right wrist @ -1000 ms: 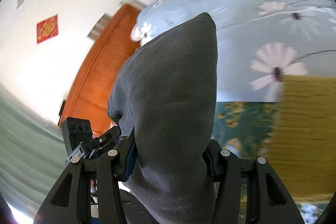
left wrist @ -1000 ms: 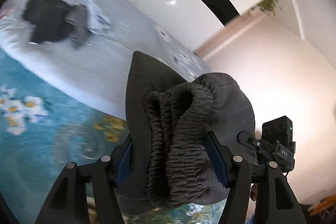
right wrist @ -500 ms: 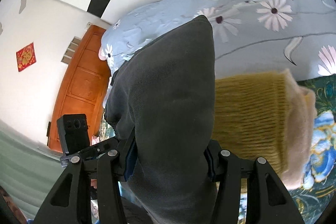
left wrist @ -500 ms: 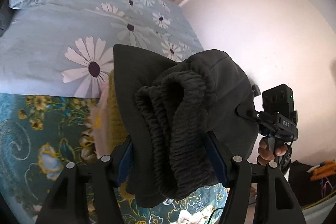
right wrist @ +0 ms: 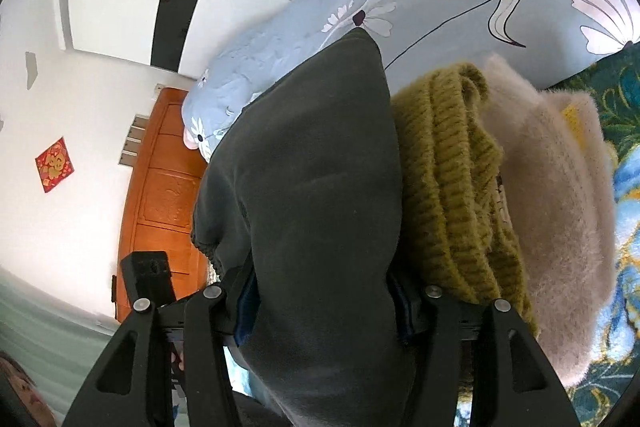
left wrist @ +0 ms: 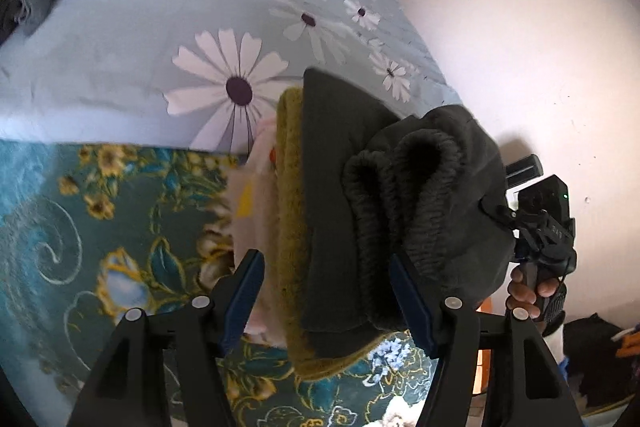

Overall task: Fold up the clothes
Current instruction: 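Carry the folded sweatpants with both grippers to the stack of knit clothes, then lower the sweatpants onto the yellow and pink knit stack and open both grippers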

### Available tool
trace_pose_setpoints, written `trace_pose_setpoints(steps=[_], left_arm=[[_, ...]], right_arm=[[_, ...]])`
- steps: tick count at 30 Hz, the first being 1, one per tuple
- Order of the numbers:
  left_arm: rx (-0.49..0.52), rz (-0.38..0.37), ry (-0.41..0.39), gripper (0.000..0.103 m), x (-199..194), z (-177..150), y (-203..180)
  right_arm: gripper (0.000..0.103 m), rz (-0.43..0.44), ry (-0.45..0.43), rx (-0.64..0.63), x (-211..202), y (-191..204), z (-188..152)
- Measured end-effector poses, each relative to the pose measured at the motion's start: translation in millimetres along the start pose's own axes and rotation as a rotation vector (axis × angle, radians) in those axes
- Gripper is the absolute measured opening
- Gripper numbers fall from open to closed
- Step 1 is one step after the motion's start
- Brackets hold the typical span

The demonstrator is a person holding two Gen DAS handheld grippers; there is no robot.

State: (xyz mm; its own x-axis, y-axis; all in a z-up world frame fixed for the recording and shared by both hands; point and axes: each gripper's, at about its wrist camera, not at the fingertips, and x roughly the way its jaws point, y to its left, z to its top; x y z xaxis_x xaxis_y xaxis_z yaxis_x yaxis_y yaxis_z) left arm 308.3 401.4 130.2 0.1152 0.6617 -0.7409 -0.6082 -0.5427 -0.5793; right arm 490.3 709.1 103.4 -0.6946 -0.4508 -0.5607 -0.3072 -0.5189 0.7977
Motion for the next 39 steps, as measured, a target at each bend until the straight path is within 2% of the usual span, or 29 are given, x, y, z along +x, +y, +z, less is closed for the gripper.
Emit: trace_pose_setpoints(steps=[6, 7, 10, 13, 15, 17, 20, 22, 24, 27, 29, 30, 33, 36, 39], left_arm=[[0.085, 0.047, -0.08, 0.069, -29.8, 4.4, -17.9], [0.099, 0.055, -0.094, 0.069, -34.8, 5.2, -20.9], [0.129, 0.051, -0.138, 0.069, -41.7, 8.5, -39.3], [0.236, 0.102, -0.164, 0.069, -36.8, 1.3, -66.7], [0.32, 0.141, -0.164, 0.069, -29.5, -6.5, -83.9], [0.387, 0.181, -0.166, 0.069, -20.0, -15.4, -96.2], [0.431, 0.188, -0.131, 0.069, -3.1, -24.6, -101.6], [0.451, 0.184, -0.083, 0.069, 7.3, -29.6, -101.7], [0.488, 0.22, -0.035, 0.069, 19.9, -32.7, -100.7], [0.448, 0.215, 0.01, 0.069, 32.6, -28.3, -91.1], [0.395, 0.201, 0.036, 0.07, 40.6, -24.5, -83.6], [0.397, 0.204, 0.042, 0.07, 41.5, -24.5, -83.1], [0.401, 0.205, 0.047, 0.07, 40.5, -25.3, -81.7], [0.387, 0.174, 0.014, 0.07, 26.2, -28.8, -78.2], [0.373, 0.193, -0.026, 0.069, 11.5, -36.5, -71.8]], right_arm=[[0.063, -0.168, 0.076, -0.138, -17.9, 41.8, 16.0], [0.063, -0.219, 0.052, -0.161, -28.5, 51.1, 21.2], [0.063, -0.344, -0.1, -0.233, -60.2, 77.2, 27.0], [0.063, -0.46, -0.206, -0.412, -54.6, 120.5, 7.7], [0.063, -0.524, -0.203, -0.542, -35.3, 138.8, -9.1], [0.063, -0.577, -0.173, -0.664, -14.5, 139.6, -28.0], [0.063, -0.6, -0.101, -0.711, 16.3, 137.0, -33.5], [0.064, -0.63, -0.08, -0.701, 19.9, 119.2, -38.9], [0.064, -0.644, -0.068, -0.675, 23.2, 114.2, -36.0], [0.067, -0.639, -0.051, -0.653, 26.9, 104.8, -34.8], [0.074, -0.648, -0.039, -0.657, 33.8, 102.2, -36.4], [0.077, -0.655, -0.036, -0.667, 36.9, 101.8, -38.2], [0.079, -0.658, -0.044, -0.686, 42.8, 101.2, -41.9], [0.08, -0.641, -0.063, -0.659, 40.2, 100.3, -40.7], [0.08, -0.643, -0.098, -0.633, 36.5, 98.8, -39.4]])
